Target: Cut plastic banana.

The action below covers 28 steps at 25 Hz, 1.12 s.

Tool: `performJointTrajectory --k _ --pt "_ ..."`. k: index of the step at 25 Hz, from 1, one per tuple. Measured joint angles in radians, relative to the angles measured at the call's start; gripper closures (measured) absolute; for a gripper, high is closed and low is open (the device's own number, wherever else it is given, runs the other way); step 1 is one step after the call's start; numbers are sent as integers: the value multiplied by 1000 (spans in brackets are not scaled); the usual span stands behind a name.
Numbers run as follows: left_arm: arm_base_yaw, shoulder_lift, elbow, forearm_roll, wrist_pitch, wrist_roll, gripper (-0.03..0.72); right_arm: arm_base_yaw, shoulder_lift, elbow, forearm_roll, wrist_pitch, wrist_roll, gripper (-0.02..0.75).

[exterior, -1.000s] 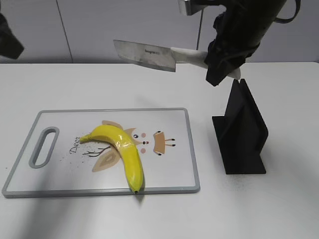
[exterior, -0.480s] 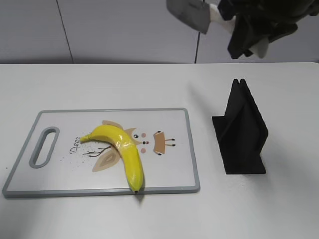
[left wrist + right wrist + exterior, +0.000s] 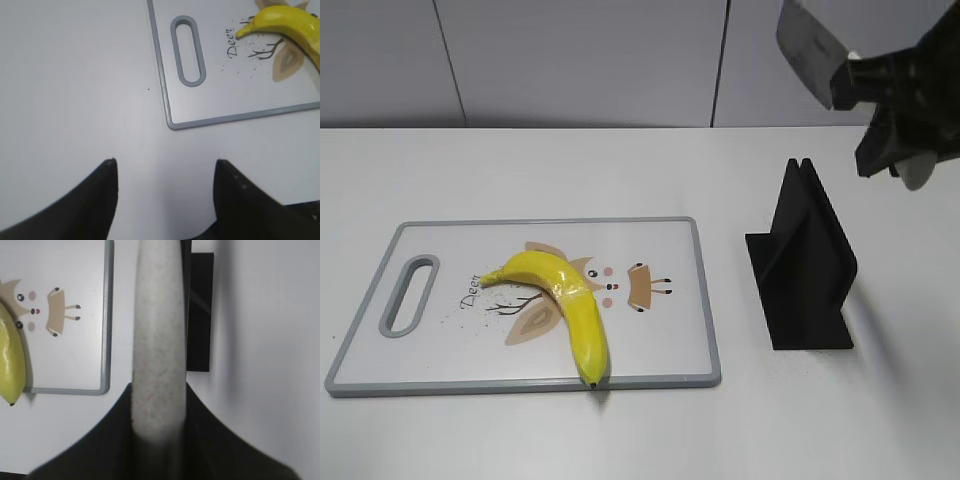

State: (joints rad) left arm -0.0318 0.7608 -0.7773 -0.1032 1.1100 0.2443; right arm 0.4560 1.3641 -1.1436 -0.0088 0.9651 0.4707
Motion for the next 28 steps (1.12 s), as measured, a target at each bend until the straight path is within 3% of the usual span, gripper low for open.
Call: performJointTrajectory --k 11,22,28 --pt "0 -441 206 0 12 -40 107 0 0 160 0 -89 50 549" --pt "0 -737 279 0 -8 -47 113 0 -1 254 9 -104 50 549" --pt "0 -765 283 -1 -21 -47 123 0 -1 304 53 -105 36 549"
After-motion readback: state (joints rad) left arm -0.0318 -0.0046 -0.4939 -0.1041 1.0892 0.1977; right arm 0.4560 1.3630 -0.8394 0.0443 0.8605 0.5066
